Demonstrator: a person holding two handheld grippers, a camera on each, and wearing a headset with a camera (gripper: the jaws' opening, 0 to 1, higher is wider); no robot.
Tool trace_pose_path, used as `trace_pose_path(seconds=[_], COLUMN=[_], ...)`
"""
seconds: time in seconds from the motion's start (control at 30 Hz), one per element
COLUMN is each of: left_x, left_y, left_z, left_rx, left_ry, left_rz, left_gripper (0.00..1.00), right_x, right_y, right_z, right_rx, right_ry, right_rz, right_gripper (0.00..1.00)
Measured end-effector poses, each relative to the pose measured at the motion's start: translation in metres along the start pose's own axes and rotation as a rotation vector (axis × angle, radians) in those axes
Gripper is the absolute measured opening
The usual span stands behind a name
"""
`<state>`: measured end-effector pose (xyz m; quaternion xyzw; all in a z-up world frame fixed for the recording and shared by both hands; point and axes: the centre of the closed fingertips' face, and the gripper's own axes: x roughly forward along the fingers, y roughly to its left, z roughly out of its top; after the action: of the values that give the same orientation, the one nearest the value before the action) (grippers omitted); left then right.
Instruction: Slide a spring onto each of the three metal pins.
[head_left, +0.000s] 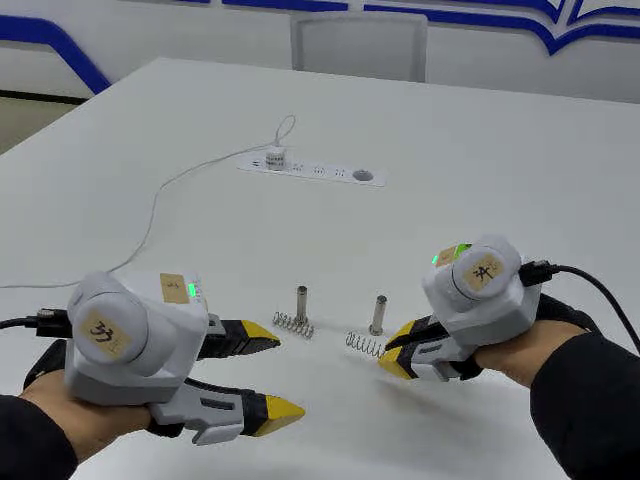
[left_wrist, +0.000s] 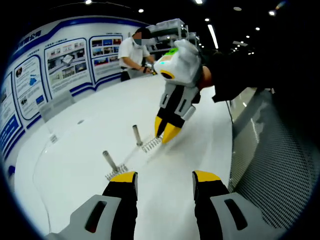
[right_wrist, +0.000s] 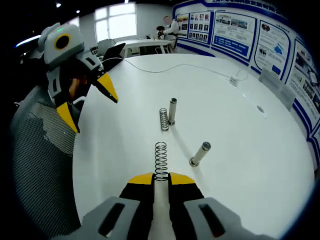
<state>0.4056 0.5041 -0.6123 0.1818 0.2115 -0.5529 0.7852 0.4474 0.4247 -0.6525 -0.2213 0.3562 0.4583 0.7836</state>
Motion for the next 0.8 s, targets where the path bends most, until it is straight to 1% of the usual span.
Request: trace_pose_path(seconds=[0.1, 0.23, 0.33, 0.5, 0.6, 0.67, 0.73, 0.8], left_x=[0.001, 0.004, 0.009, 0.017, 0.023, 0.027, 0.030, 0.034], left_y=[0.000, -0.002, -0.003, -0.004, -0.004, -0.005, -0.007, -0.010], left_z=[0.002, 0.007, 0.009, 0.015, 0.013, 0.011, 0.010, 0.009], left_rx=[0.011, 0.029, 0.068, 0.119, 0.150, 0.159, 0.165, 0.172], left_ry=[0.003, 0.004, 0.019, 0.032, 0.046, 0.051, 0.049, 0.045], left_rz=[-0.006, -0.017, -0.028, -0.050, -0.066, -0.082, -0.094, -0.108], left_gripper=[0.45, 0.44, 0.44, 0.42, 0.40, 0.38, 0.36, 0.34], right_x=[-0.005, -0.010, -0.012, -0.013, -0.015, -0.016, -0.016, -0.017], right_y=[0.008, 0.022, 0.032, 0.041, 0.045, 0.048, 0.050, 0.053], right_z=[0.002, 0.006, 0.010, 0.015, 0.016, 0.016, 0.016, 0.016], right_rx=[-0.018, -0.041, -0.059, -0.079, -0.090, -0.093, -0.095, -0.090], right_ry=[0.017, 0.035, 0.048, 0.059, 0.067, 0.075, 0.078, 0.087], right_rz=[0.017, 0.060, 0.088, 0.116, 0.131, 0.144, 0.147, 0.161], right_gripper=[0.11, 0.11, 0.11, 0.11, 0.12, 0.12, 0.12, 0.12])
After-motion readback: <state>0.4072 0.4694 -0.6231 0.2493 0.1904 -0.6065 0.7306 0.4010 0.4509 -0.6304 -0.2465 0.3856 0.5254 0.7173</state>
